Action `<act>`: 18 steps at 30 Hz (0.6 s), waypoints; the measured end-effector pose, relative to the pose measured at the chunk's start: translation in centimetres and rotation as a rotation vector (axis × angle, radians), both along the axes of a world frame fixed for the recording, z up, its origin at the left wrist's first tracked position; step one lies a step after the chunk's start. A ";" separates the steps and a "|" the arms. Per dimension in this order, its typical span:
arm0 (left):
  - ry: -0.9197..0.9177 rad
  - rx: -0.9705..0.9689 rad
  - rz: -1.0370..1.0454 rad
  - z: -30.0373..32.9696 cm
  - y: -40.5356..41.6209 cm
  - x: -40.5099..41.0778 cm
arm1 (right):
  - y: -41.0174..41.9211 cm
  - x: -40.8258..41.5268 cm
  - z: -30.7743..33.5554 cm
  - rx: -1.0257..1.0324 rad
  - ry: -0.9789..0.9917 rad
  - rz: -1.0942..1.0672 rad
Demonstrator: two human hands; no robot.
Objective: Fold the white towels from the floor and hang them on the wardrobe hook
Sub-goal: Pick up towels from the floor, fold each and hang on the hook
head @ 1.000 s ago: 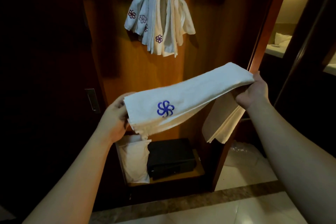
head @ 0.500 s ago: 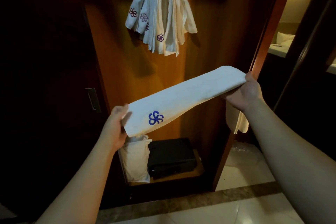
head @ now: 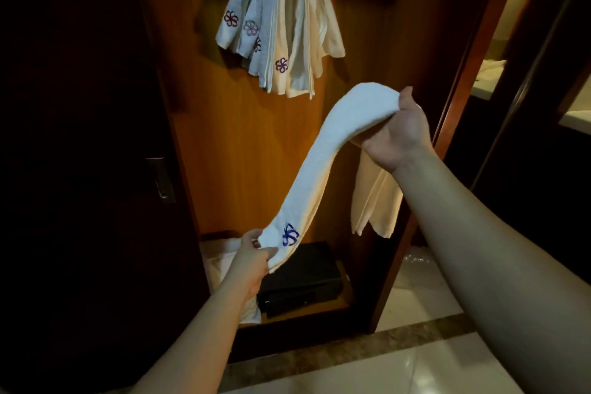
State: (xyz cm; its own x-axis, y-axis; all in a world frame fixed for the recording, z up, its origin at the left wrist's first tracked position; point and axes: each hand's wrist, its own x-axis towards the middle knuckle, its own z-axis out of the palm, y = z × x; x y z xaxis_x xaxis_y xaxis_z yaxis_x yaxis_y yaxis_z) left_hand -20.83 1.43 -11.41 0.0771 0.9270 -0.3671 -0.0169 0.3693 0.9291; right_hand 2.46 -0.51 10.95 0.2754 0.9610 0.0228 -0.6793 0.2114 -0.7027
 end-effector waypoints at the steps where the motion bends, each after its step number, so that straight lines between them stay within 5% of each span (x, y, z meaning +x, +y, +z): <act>1: 0.063 0.012 -0.013 0.4 0.0 0.3 | 0.1 -0.8 0.5 0.014 -0.023 -0.007; 5: 0.230 0.228 0.030 4.6 -0.9 0.3 | 0.7 -4.0 2.8 0.063 -0.175 -0.005; 9: -0.093 0.603 -0.069 12.1 -3.9 0.8 | 1.7 -7.8 4.8 0.058 -0.343 0.005; 13: -0.161 0.642 -0.399 17.5 -4.7 2.3 | 3.0 -10.7 6.8 0.041 -0.400 0.005; 18: -0.145 0.689 -0.388 21.9 -1.7 2.3 | 4.3 -12.0 9.3 0.115 -0.387 -0.018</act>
State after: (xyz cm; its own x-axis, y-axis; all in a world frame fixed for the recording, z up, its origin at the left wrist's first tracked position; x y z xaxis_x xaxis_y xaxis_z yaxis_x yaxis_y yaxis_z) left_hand -18.55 -0.25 10.49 0.4430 0.8388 0.3166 -0.1432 -0.2824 0.9486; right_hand -9.58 3.79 20.30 0.2417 0.9414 0.2352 -0.3646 0.3127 -0.8771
